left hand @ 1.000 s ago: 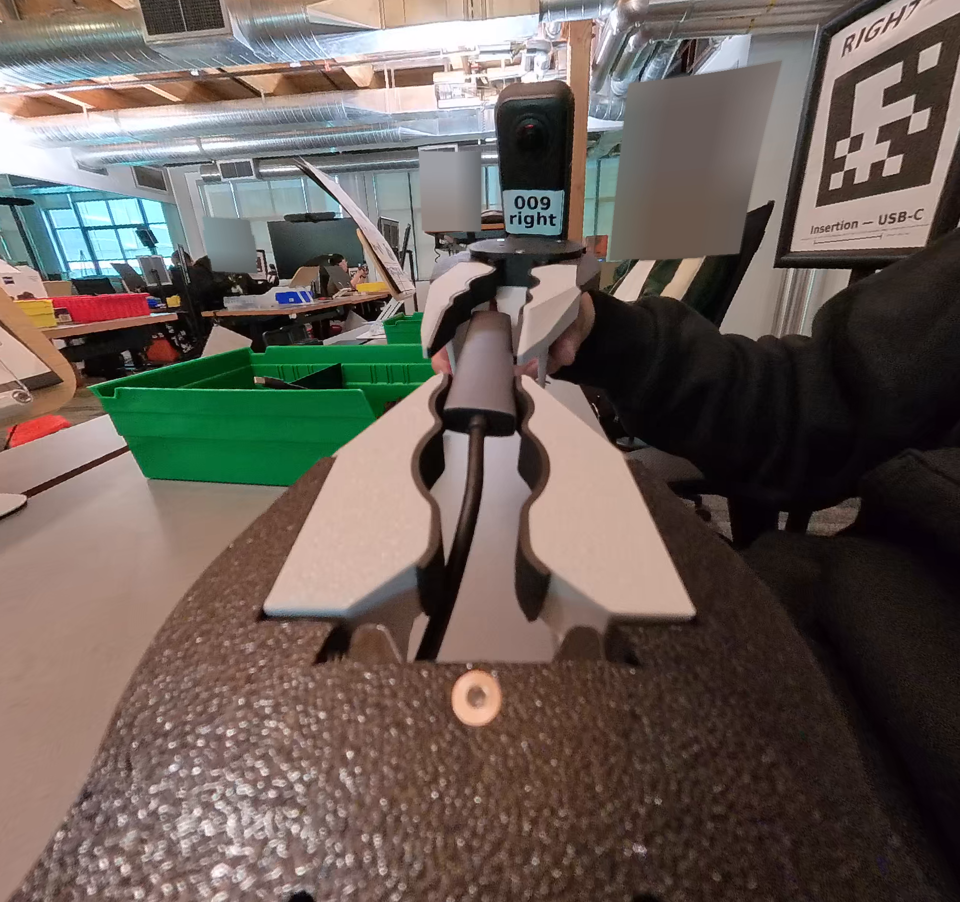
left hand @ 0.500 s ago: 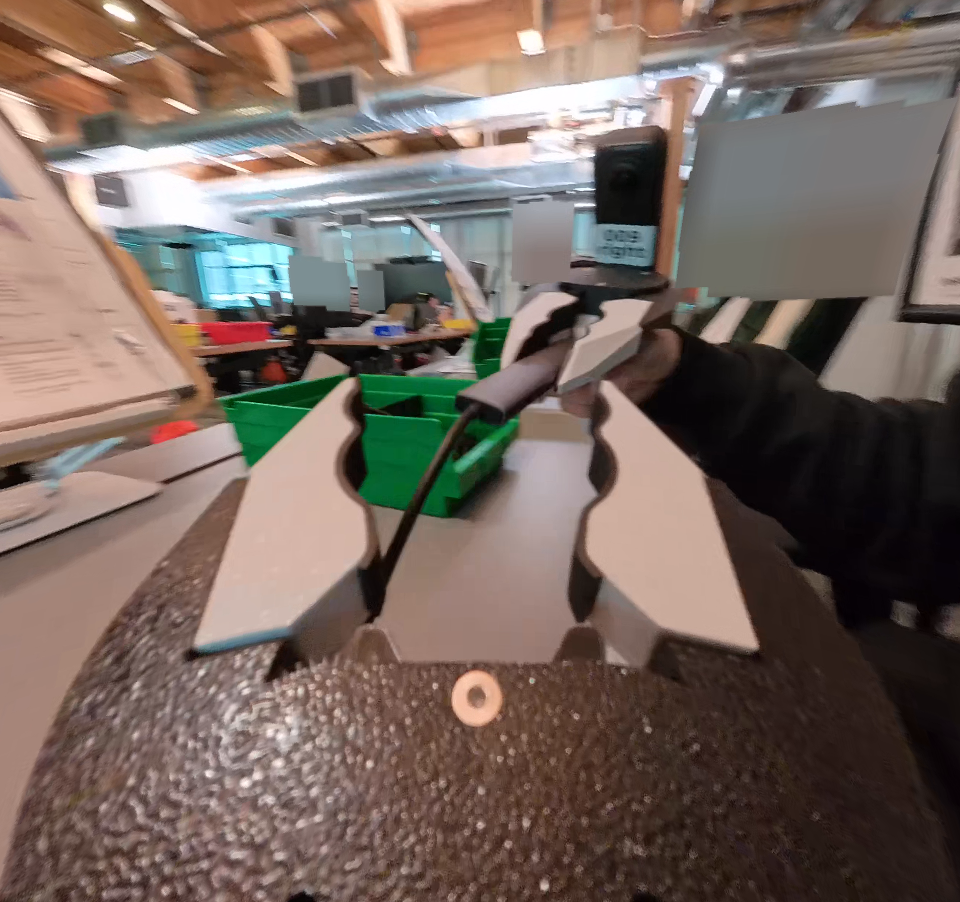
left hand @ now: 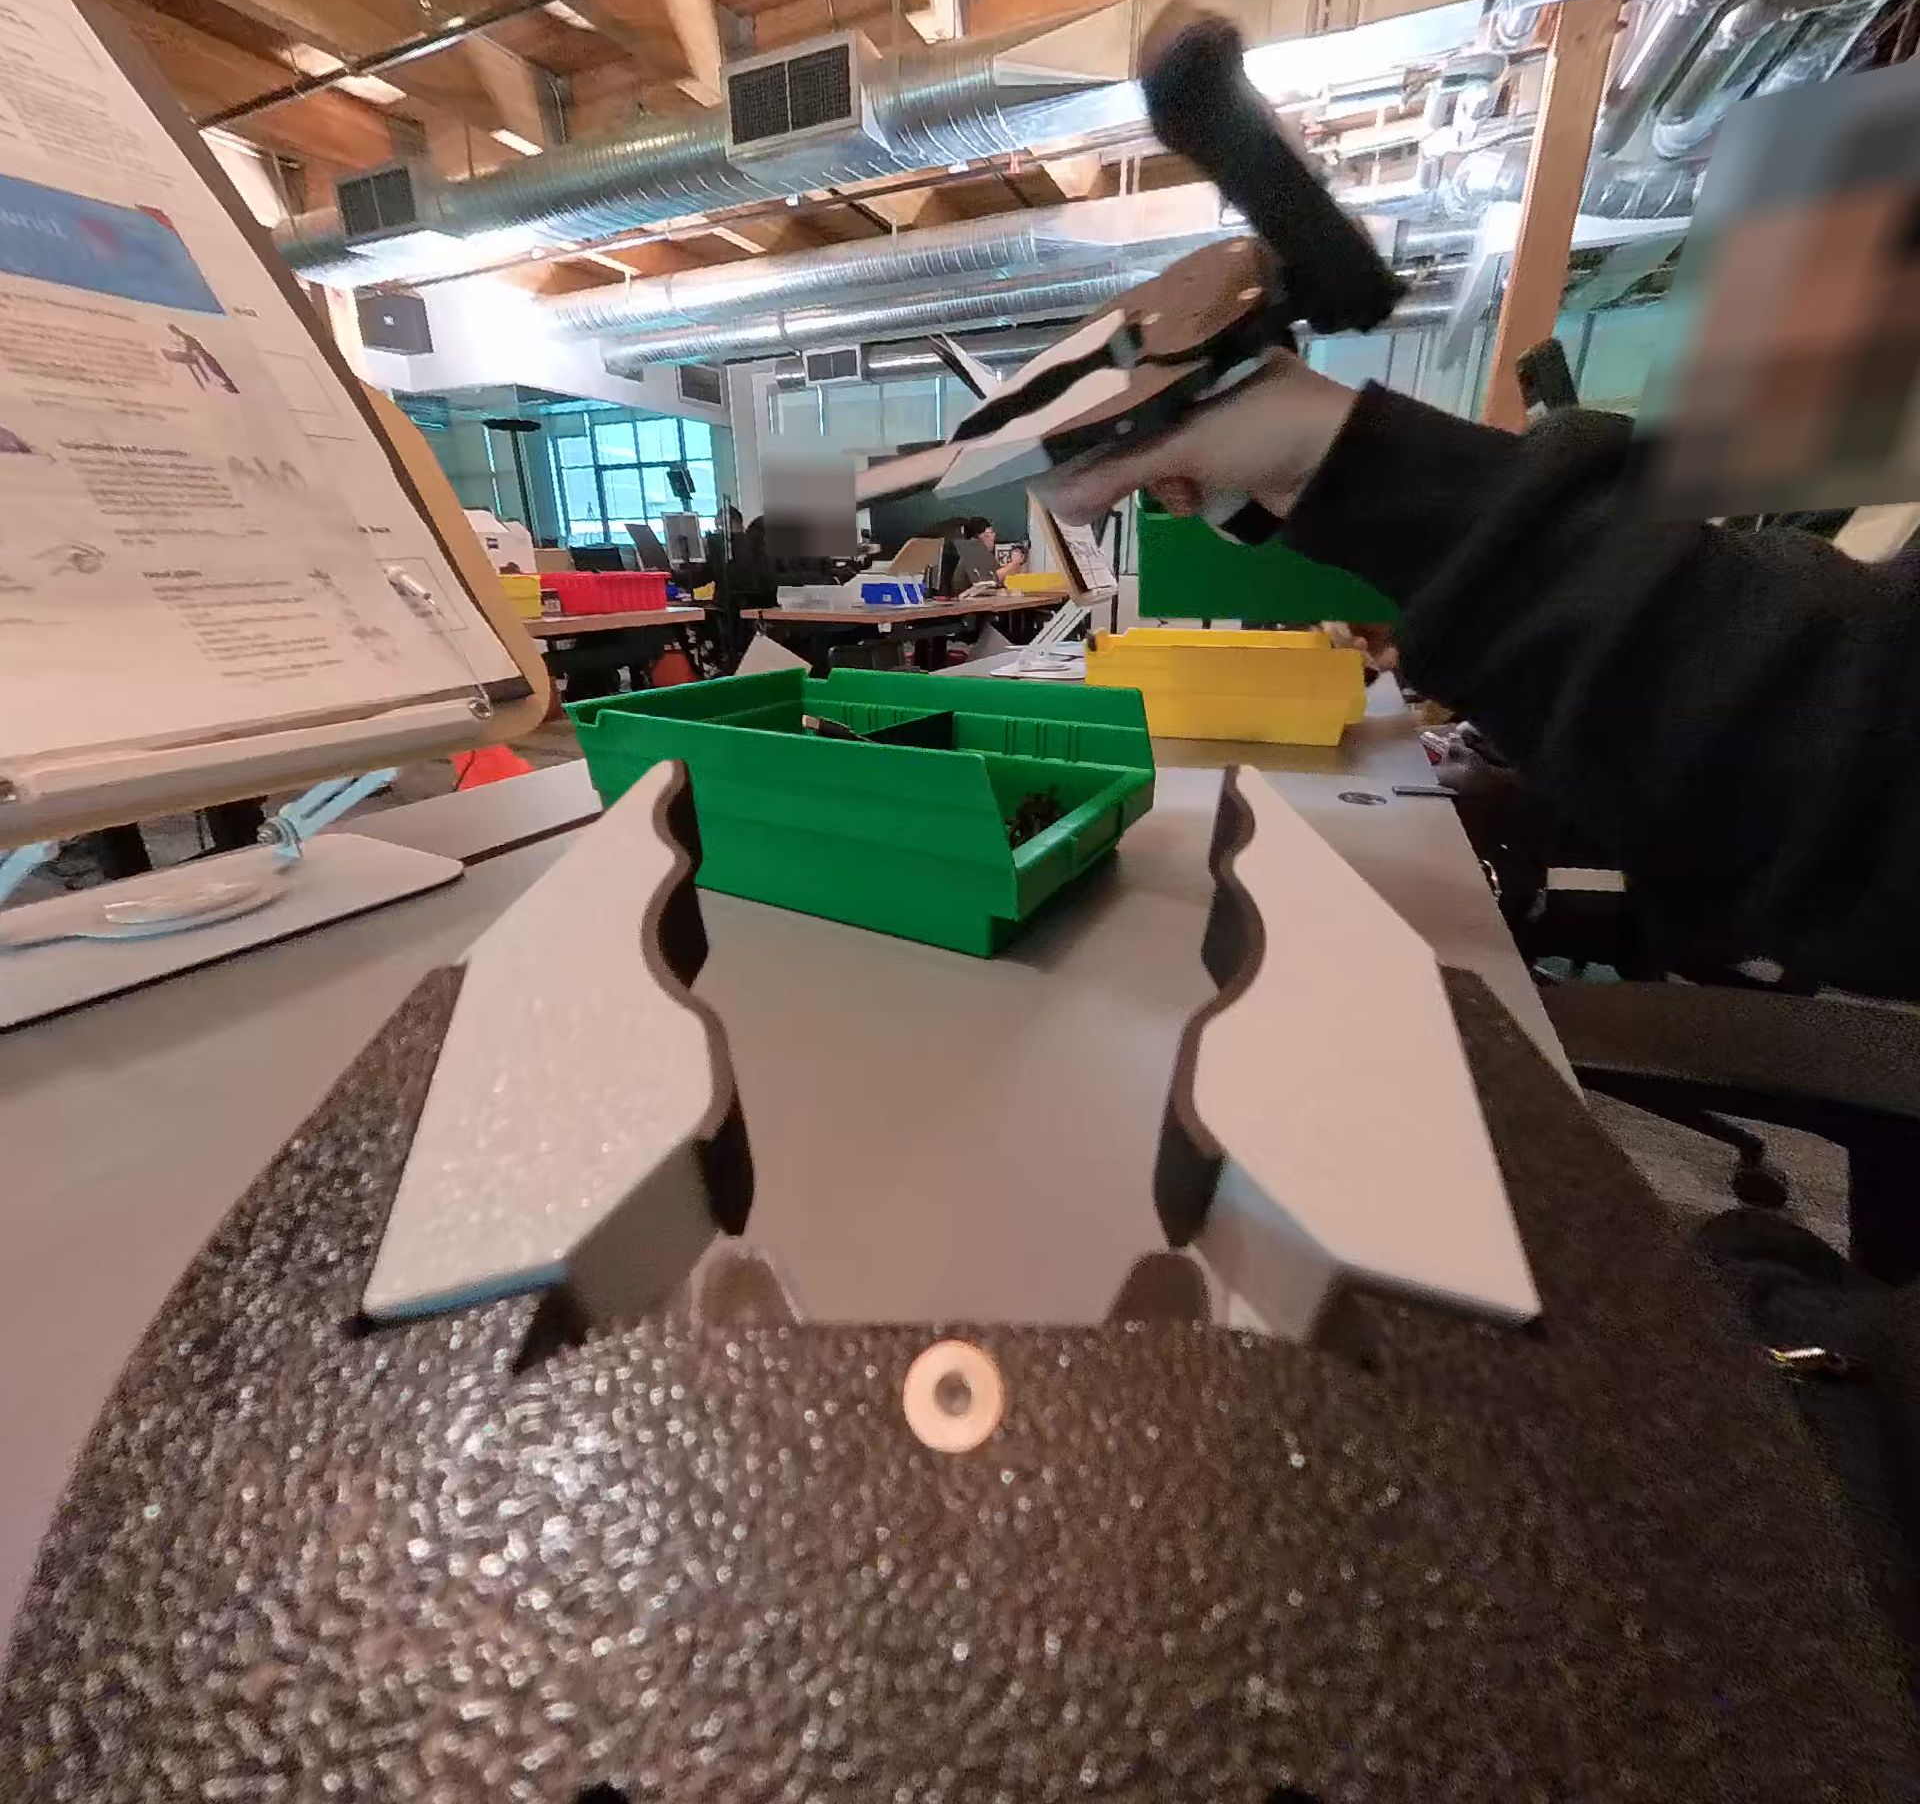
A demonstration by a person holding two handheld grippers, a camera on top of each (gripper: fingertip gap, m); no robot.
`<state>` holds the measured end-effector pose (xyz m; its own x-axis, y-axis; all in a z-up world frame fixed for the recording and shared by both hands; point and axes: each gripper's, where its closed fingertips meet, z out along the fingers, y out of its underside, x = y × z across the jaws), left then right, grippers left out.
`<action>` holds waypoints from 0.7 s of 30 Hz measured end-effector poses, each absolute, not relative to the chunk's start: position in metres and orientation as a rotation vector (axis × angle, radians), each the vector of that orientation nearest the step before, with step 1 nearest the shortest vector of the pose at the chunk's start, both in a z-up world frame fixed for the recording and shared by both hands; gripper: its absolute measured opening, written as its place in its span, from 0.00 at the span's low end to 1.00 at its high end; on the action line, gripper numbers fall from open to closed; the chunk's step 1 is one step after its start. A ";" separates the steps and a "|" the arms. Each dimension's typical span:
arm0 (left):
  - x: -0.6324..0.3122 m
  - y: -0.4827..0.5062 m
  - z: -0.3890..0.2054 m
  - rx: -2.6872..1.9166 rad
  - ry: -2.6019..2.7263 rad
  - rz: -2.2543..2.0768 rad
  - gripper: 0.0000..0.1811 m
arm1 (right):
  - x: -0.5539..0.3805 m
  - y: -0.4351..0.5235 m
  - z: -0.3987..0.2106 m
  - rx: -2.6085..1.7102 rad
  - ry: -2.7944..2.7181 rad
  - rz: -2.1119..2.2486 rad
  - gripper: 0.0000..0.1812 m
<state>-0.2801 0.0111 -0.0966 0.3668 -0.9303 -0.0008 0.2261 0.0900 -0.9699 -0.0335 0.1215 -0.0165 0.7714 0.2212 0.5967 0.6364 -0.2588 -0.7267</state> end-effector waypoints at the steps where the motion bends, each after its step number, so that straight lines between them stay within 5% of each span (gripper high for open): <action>1: -0.279 0.011 -0.098 -1.160 0.792 -1.010 0.53 | -0.026 0.131 -0.024 -1.868 -0.693 -0.504 0.12; 11: -0.279 0.016 -0.108 -1.221 0.803 -1.029 0.49 | 0.023 0.213 -0.086 -2.220 -0.865 -0.906 0.13; 21: -0.279 0.016 -0.112 -1.232 0.805 -1.051 0.48 | -0.031 0.258 -0.159 -2.446 -0.863 -0.681 0.14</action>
